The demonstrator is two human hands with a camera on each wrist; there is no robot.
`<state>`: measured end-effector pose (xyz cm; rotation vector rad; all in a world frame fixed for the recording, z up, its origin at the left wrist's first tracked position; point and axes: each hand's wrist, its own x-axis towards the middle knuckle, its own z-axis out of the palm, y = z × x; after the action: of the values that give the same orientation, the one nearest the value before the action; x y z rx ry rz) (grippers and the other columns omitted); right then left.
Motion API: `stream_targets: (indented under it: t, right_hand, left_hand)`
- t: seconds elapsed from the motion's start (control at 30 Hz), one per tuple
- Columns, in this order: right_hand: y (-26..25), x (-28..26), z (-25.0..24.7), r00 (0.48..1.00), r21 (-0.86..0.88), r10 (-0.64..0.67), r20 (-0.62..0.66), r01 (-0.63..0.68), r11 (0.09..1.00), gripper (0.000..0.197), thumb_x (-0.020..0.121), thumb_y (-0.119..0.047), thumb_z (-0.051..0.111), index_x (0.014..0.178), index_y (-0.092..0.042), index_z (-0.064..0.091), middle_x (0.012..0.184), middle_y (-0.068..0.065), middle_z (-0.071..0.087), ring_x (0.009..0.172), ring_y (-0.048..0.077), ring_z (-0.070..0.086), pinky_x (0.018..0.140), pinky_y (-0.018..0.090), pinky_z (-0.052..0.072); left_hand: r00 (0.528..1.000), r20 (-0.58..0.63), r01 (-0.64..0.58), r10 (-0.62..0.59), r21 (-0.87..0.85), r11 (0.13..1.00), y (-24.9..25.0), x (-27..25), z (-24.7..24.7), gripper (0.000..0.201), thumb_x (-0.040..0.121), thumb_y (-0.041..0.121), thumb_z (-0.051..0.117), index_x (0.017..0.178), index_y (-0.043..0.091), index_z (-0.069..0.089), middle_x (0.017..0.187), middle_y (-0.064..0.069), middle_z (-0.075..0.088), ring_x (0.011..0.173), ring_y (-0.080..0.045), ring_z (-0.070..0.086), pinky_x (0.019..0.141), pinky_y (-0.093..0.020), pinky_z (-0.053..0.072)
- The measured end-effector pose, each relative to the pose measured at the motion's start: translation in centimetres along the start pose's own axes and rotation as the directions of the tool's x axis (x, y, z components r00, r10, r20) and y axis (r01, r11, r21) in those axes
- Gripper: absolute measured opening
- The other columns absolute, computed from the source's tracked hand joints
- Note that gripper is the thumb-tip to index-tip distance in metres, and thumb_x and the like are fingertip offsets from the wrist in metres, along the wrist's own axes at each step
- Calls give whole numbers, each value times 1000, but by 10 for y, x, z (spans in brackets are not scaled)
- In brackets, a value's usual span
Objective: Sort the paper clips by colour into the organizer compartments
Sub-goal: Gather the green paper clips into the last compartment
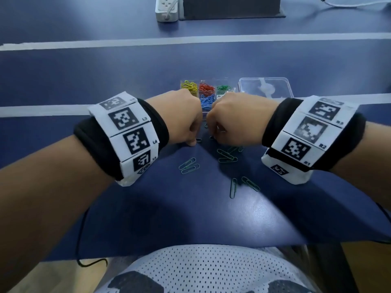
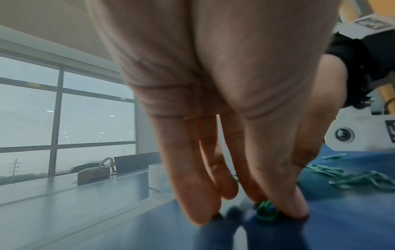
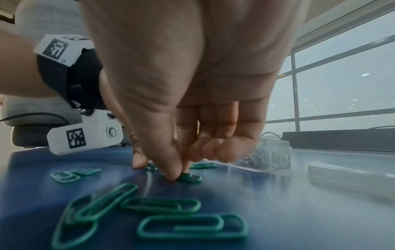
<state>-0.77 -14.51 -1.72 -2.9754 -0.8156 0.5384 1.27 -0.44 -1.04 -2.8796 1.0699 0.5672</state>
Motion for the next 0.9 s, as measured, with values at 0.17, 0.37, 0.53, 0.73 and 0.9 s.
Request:
stream_targets:
  t: [0.17, 0.37, 0.53, 0.73, 0.9]
  right_hand:
    - [0, -5, -3, 999, -6, 18, 27, -18, 1000, 13, 74, -24, 61, 77, -13, 68, 76, 7, 67, 73, 27, 55, 73, 36, 53]
    - [4, -2, -5, 992, 65, 76, -105, -69, 995, 30, 76, -16, 52, 103, -25, 60, 71, 0, 48, 73, 29, 48, 61, 32, 46]
    - [5, 10, -2, 997, -113, -19, -71, 11, 994, 36, 85, -6, 47, 112, -19, 67, 102, 10, 61, 96, 34, 60, 69, 34, 46]
    - [-1, 17, -1, 998, -205, -7, -55, -4, 979, 26, 86, -6, 50, 107, -6, 66, 106, 14, 62, 99, 36, 62, 73, 37, 51]
    - [1, 15, -2, 998, -149, 46, -51, -53, 987, 20, 88, -9, 53, 103, -6, 67, 103, 18, 63, 98, 37, 62, 70, 33, 45]
  left_hand:
    - [999, -27, -32, 31, -8, 999, 3, -7, 2, 10, 78, 21, 61, 73, 19, 69, 68, 4, 61, 73, -19, 55, 76, -32, 53]
    - [996, -81, 29, -48, -215, 976, -2, -21, 2, 20, 76, 11, 55, 92, 21, 59, 63, 11, 50, 58, -2, 45, 70, -23, 40]
    - [998, -11, 62, -66, -234, 970, 0, -34, 6, 26, 81, 13, 49, 96, 28, 64, 78, 11, 61, 75, -13, 52, 80, -26, 47]
    - [999, 20, 45, -43, -117, 992, 10, -41, 17, 22, 81, 35, 58, 92, 18, 68, 87, 1, 66, 86, -20, 59, 81, -30, 50]
    - [994, 97, 66, -60, -57, 996, 14, -40, 22, 29, 75, 41, 69, 97, 23, 64, 96, 2, 60, 92, -20, 57, 79, -29, 46]
